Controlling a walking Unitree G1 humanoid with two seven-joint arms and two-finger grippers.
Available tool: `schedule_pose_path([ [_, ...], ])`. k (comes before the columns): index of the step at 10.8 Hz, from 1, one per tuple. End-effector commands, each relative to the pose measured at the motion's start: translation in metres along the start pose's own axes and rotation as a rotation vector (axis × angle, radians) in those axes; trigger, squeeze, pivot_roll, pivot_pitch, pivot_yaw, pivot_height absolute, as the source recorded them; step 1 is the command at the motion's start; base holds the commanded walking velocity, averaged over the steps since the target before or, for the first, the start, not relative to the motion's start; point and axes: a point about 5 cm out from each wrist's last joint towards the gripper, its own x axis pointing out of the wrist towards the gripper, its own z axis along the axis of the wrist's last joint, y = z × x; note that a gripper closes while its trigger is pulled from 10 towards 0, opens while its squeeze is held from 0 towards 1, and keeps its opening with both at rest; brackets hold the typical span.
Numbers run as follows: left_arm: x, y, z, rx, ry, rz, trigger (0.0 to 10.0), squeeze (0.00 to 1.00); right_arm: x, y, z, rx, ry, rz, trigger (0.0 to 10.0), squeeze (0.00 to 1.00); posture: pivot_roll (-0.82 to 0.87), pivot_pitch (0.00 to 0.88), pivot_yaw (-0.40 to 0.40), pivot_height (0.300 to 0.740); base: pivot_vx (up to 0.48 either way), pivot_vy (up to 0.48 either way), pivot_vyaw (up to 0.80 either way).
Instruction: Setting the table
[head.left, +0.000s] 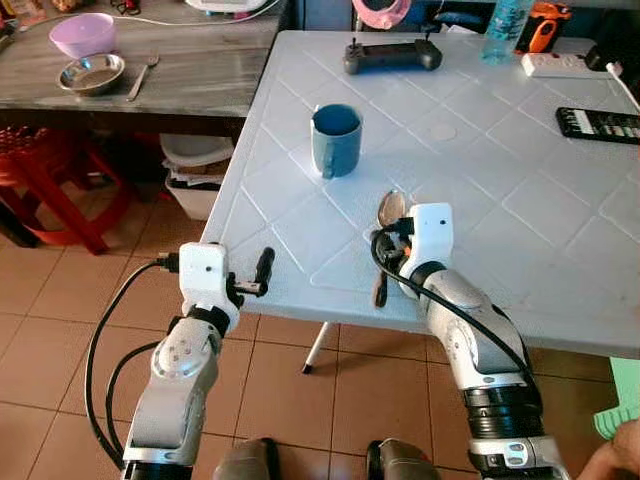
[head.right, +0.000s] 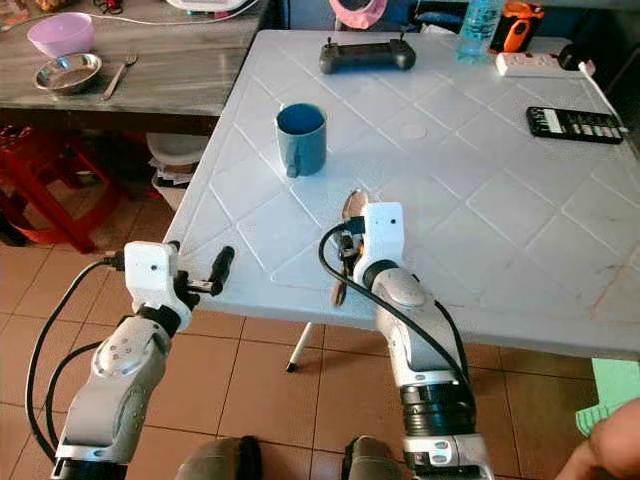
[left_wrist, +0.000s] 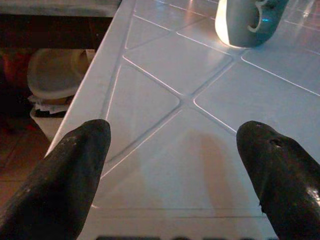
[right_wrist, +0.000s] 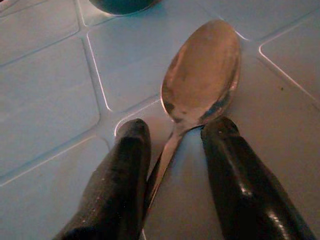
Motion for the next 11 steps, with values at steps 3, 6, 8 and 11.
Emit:
schedule_pose_path([
  [3, -0.003, -0.001, -0.003, 0.003, 0.027, -0.015, 10.0, 0.0, -0.012, 0.002, -0.072, 0.007, 0.325, 0.045, 0.7, 0.0, 0.01, 0.166, 0.073, 0.74, 0.0, 0.0, 0.0],
  [6, -0.003, -0.002, -0.004, 0.001, 0.032, -0.019, 10.0, 0.0, -0.012, -0.007, -0.07, 0.006, 0.31, 0.012, 0.0, 0.0, 0.01, 0.172, 0.079, 0.74, 0.0, 0.0, 0.0],
  [8, -0.003, -0.002, -0.005, 0.001, 0.038, -0.015, 10.0, 0.0, -0.009, -0.013, -0.063, 0.024, 0.291, -0.015, 0.0, 0.0, 0.01, 0.172, 0.079, 0.74, 0.0, 0.0, 0.0],
  [11, -0.003, 0.0, -0.008, 0.004, 0.066, 0.017, 10.0, 0.0, -0.011, -0.001, -0.063, 0.137, 0.309, 0.008, 0.0, 0.0, 0.01, 0.169, 0.072, 0.74, 0.0, 0.0, 0.0],
])
